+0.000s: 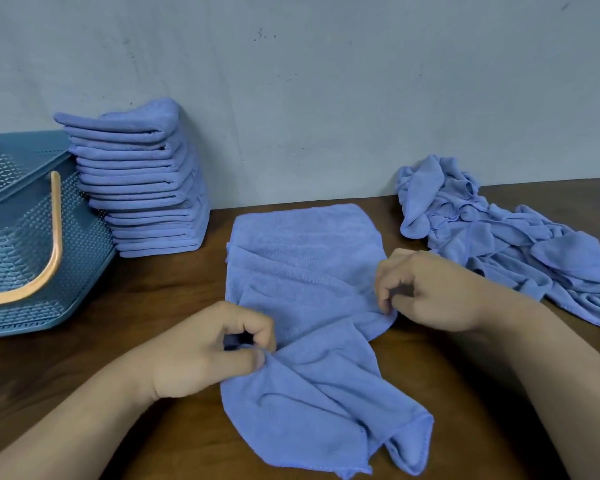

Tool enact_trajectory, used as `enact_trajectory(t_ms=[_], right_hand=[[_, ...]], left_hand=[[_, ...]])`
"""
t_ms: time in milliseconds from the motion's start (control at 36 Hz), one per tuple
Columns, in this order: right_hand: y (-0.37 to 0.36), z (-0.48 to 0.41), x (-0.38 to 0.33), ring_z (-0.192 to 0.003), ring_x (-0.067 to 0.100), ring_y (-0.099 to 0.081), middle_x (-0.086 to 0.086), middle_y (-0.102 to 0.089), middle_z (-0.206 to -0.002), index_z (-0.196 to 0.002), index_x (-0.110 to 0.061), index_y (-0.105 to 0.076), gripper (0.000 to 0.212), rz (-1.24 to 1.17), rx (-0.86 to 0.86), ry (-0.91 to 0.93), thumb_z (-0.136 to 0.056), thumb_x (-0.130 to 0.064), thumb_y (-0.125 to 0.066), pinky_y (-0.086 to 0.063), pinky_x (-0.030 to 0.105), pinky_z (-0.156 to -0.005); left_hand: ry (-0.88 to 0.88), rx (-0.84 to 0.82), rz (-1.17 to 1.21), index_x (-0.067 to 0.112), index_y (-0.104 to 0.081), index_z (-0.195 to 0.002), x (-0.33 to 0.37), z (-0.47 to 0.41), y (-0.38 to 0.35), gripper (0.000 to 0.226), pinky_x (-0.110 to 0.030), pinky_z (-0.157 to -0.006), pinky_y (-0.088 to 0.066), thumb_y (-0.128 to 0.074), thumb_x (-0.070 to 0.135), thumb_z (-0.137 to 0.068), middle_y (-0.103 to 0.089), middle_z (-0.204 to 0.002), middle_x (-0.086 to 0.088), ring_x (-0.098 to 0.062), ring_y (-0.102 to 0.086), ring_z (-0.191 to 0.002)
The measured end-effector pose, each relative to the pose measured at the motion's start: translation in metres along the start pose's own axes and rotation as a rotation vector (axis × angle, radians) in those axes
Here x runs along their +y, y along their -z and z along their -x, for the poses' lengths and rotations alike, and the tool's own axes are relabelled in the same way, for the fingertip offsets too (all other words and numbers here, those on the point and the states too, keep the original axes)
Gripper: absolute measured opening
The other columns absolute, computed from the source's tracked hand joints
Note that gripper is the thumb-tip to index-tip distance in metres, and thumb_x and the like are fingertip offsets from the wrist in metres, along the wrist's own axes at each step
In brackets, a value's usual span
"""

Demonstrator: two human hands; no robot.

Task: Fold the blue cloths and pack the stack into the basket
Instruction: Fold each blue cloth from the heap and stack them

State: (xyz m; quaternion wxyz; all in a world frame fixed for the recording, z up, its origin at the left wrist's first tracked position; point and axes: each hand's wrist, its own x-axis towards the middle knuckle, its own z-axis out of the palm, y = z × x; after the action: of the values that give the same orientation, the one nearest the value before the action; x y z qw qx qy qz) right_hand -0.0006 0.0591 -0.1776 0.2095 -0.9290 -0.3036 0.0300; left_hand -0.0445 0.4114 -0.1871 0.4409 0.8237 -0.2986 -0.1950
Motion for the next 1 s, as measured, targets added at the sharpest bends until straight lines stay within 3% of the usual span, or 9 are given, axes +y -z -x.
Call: enact_trajectory(t_ms=[111,250,333,444,528,611,722,833,1000], right_hand=[[0.0,0.001,-0.023,-0.102,0.015,-0.059,-0.011,-0.07,-0.094,-0.085,-0.031,-0.074,0.034,-0.136,0.058,0.086,-0.083,0.001,-0.065,-0.041,0.016,-0.085],[-0.01,0.001,-0.051,-0.104,0.016,-0.066,-0.012,-0.069,-0.099,-0.097,-0.028,-0.076,0.004,-0.22,-0.011,0.172,-0.094,-0.025,-0.078,-0.053,0.03,-0.09],[-0.016,-0.001,-0.054,-0.103,0.01,-0.067,-0.016,-0.07,-0.103,-0.1,-0.033,-0.076,0.014,-0.159,-0.095,0.147,-0.092,-0.044,-0.078,-0.054,0.035,-0.089],[-0.015,0.0,-0.052,-0.07,0.01,-0.061,-0.01,-0.066,-0.076,-0.087,-0.024,-0.076,0.017,-0.207,-0.21,0.083,-0.093,-0.039,-0.078,-0.052,0.033,-0.07],[-0.013,0.001,-0.049,-0.056,0.019,-0.044,0.0,-0.055,-0.061,-0.084,-0.015,-0.072,0.027,-0.293,-0.256,0.025,-0.098,-0.038,-0.075,-0.039,0.035,-0.058],[-0.016,-0.004,-0.045,-0.055,0.027,-0.044,0.015,-0.062,-0.067,-0.09,-0.023,-0.072,0.02,-0.318,-0.176,-0.063,-0.101,-0.04,-0.07,-0.039,0.039,-0.057],[-0.024,-0.011,-0.037,-0.067,0.007,-0.061,-0.005,-0.069,-0.075,-0.099,-0.035,-0.068,0.013,-0.076,0.09,-0.173,-0.096,-0.047,-0.072,-0.053,0.035,-0.069],[-0.019,-0.009,-0.033,-0.086,0.01,-0.062,-0.013,-0.063,-0.093,-0.101,-0.042,-0.067,0.013,-0.099,0.238,-0.089,-0.092,-0.04,-0.077,-0.054,0.036,-0.08],[-0.005,0.004,-0.059,-0.126,0.0,-0.054,-0.024,-0.059,-0.129,-0.13,-0.048,-0.063,0.049,-0.319,-0.246,-0.017,-0.085,-0.056,-0.082,-0.044,0.026,-0.104]], left_hand=[[-0.058,0.102,0.179,0.008,-0.051,-0.077,-0.001,-0.003,-0.009,0.033,-0.048,-0.063,-0.028,-0.062,0.032,-0.098,-0.043,-0.072,-0.025,-0.039,-0.036,-0.066],[-0.017,0.078,0.306,0.013,-0.057,-0.085,0.002,-0.004,-0.01,0.026,-0.024,-0.06,-0.033,-0.064,0.032,-0.102,-0.048,-0.072,-0.01,-0.02,-0.041,-0.063],[0.049,-0.053,0.351,0.013,-0.06,-0.088,0.002,-0.004,-0.012,0.03,-0.03,-0.064,-0.032,-0.068,0.039,-0.101,-0.051,-0.079,-0.008,-0.026,-0.044,-0.069],[0.062,-0.094,0.361,0.017,-0.063,-0.089,0.0,-0.003,-0.013,0.03,-0.046,-0.064,-0.023,-0.071,0.044,-0.1,-0.051,-0.082,-0.013,-0.042,-0.039,-0.069],[0.04,0.034,0.41,0.016,-0.065,-0.088,0.006,-0.006,-0.014,0.023,-0.023,-0.064,-0.04,-0.069,0.035,-0.1,-0.059,-0.079,-0.006,-0.018,-0.053,-0.069],[0.096,0.327,0.493,0.013,-0.065,-0.089,0.007,-0.013,-0.012,0.025,-0.026,-0.068,-0.049,-0.07,0.034,-0.101,-0.065,-0.083,-0.007,-0.016,-0.059,-0.074],[0.163,0.724,-0.105,0.032,-0.066,-0.095,-0.007,-0.015,-0.007,0.007,-0.026,-0.079,-0.051,-0.069,0.032,-0.102,-0.072,-0.092,0.014,-0.009,-0.068,-0.08],[-0.042,0.669,-0.139,0.03,-0.068,-0.102,-0.007,-0.01,-0.002,0.008,-0.027,-0.075,-0.049,-0.061,0.032,-0.106,-0.067,-0.097,0.007,-0.012,-0.063,-0.081],[-0.056,0.327,-0.479,0.044,-0.064,-0.124,-0.013,-0.006,-0.002,0.032,-0.018,-0.101,-0.042,-0.073,0.053,-0.095,-0.062,-0.123,0.022,-0.009,-0.055,-0.126]])
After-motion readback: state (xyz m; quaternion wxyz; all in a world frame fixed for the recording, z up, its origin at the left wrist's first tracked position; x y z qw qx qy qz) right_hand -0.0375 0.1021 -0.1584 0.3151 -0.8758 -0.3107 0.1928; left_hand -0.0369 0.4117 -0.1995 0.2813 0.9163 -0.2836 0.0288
